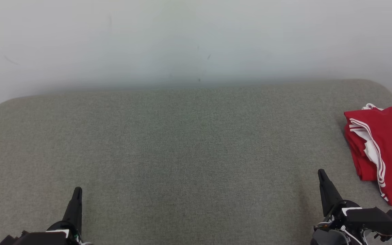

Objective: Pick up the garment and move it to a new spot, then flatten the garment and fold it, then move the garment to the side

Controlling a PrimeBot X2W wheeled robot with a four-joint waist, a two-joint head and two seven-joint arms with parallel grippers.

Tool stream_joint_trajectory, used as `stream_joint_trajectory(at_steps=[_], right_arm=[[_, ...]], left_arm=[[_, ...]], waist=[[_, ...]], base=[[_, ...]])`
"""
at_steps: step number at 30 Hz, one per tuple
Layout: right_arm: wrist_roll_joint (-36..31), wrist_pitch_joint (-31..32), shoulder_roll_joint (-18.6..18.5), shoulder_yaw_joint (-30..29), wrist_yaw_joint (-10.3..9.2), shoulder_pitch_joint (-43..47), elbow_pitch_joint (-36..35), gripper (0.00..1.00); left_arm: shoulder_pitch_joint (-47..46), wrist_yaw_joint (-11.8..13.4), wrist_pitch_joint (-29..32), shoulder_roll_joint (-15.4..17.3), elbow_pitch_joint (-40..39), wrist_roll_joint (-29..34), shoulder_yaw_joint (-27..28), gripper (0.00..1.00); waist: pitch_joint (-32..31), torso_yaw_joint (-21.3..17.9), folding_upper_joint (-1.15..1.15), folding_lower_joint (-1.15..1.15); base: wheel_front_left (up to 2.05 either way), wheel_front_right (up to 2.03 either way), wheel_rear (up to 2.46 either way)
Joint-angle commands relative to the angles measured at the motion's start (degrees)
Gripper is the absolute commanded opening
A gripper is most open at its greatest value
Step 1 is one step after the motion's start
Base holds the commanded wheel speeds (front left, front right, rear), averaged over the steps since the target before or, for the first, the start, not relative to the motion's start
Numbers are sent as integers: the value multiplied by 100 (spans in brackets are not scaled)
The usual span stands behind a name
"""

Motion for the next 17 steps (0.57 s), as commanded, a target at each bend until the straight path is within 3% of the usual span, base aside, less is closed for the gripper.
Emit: stream_joint_trajectory(at_steps=[1,17], right_arm=[[11,14,7,2,-12,-45,-9,0],[11,14,7,2,-12,-46,-9,0]], left_arm=[[-53,-4,1,17,-19,-26,16,0],[-52,-4,1,17,-19,-26,18,0]], waist=[[0,0,0,0],[0,0,0,0]], base=[[0,0,0],[0,0,0]])
